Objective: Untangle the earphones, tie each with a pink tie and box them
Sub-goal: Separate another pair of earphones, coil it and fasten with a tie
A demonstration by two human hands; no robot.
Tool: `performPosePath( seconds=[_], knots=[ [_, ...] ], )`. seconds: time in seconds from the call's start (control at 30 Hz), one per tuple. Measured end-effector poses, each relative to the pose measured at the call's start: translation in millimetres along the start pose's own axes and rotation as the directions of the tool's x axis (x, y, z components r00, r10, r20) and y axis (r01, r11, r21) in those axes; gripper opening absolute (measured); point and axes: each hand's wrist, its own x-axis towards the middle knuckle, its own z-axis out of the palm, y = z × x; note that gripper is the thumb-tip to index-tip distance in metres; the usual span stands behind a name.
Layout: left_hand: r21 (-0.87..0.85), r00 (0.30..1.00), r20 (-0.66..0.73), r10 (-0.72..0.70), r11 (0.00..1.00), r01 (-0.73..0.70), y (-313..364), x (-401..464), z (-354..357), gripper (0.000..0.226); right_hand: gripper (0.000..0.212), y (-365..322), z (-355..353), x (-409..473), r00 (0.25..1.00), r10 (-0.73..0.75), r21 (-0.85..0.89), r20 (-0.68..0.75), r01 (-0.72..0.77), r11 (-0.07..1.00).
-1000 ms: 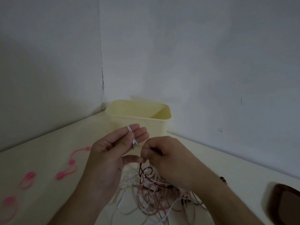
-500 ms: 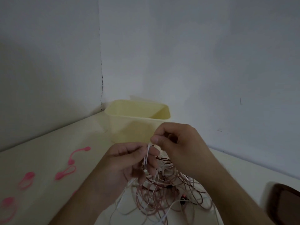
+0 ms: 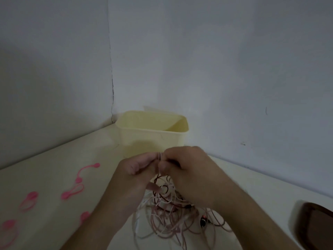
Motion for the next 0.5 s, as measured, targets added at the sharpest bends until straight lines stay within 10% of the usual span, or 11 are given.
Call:
performPosePath(
  seconds=[0.23, 0.5],
  knots=[
    [-0.324, 0.944, 0.312, -0.103, 0.923, 0.208, 4.9, -2.8, -3.9, 0.028, 0.026, 16.2, -5.1, 2.5, 0.977, 0.026, 0.267, -0.212, 0.032, 0.963],
    [-0.449, 1.0, -0.01, 0.004, 0.893, -0.008, 10.0, 1.8, -2.7, 0.036, 0.03, 10.5, 11.5, 5.9, 0.999, 0.047, 0.073, 0.027, -0.048, 0.996]
  ],
)
